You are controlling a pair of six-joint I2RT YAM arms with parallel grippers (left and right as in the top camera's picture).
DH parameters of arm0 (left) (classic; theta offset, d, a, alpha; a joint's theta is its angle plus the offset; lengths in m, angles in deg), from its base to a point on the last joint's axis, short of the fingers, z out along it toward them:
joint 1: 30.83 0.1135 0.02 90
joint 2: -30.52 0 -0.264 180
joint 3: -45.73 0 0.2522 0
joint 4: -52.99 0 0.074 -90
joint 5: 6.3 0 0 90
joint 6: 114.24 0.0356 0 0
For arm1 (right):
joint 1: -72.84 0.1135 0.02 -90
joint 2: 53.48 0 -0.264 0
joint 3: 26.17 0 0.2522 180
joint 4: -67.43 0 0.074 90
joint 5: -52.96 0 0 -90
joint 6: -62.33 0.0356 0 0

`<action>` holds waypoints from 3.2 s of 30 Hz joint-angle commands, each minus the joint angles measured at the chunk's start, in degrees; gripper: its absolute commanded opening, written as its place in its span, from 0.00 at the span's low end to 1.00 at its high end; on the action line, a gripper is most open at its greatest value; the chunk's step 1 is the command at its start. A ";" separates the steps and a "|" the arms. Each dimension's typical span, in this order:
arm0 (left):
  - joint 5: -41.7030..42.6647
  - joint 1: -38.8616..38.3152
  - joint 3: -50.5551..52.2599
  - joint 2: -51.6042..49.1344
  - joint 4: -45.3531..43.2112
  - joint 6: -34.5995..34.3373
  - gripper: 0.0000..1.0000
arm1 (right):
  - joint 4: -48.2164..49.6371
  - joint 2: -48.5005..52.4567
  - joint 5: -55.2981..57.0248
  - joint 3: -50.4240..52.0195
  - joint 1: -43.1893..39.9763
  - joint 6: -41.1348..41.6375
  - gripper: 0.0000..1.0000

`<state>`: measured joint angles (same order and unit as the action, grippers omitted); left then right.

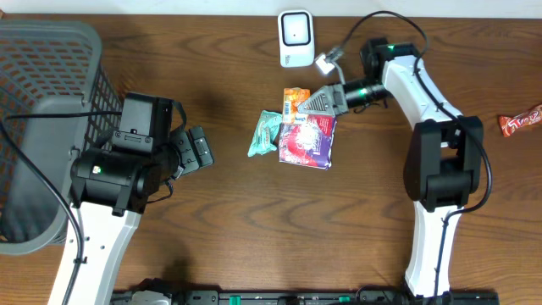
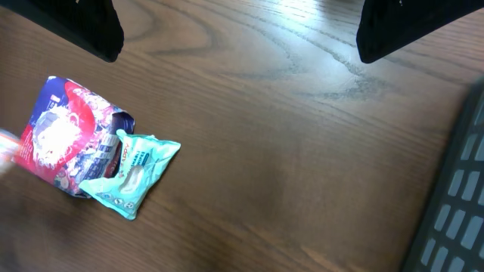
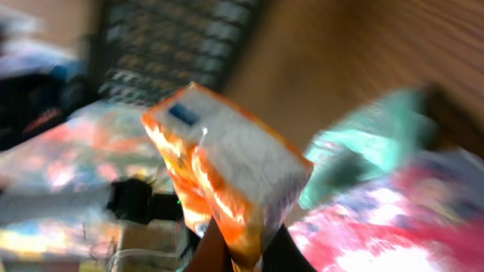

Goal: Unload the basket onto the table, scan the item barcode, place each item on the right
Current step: 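Lift the orange-white packet and move it toward the white scanner, then hold the orange-white packet under the white scanner, then carry the orange-white packet to the far right and release it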

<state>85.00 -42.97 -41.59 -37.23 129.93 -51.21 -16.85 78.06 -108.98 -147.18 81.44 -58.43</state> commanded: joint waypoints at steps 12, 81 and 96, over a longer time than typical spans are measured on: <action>-0.52 0.24 0.26 -0.09 0.24 0.35 0.98 | 9.11 0.24 69.85 -25.86 14.36 47.06 0.01; -0.52 0.24 0.26 -0.09 0.24 0.35 0.98 | -9.64 6.05 79.84 -28.55 -22.77 53.13 0.99; -0.50 0.24 0.26 -0.09 0.24 0.35 0.98 | -18.84 6.05 43.52 -21.51 -6.40 30.69 0.99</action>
<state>85.02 -42.97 -41.59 -37.21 129.93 -51.21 -35.34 84.51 -61.07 -171.63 70.84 -23.64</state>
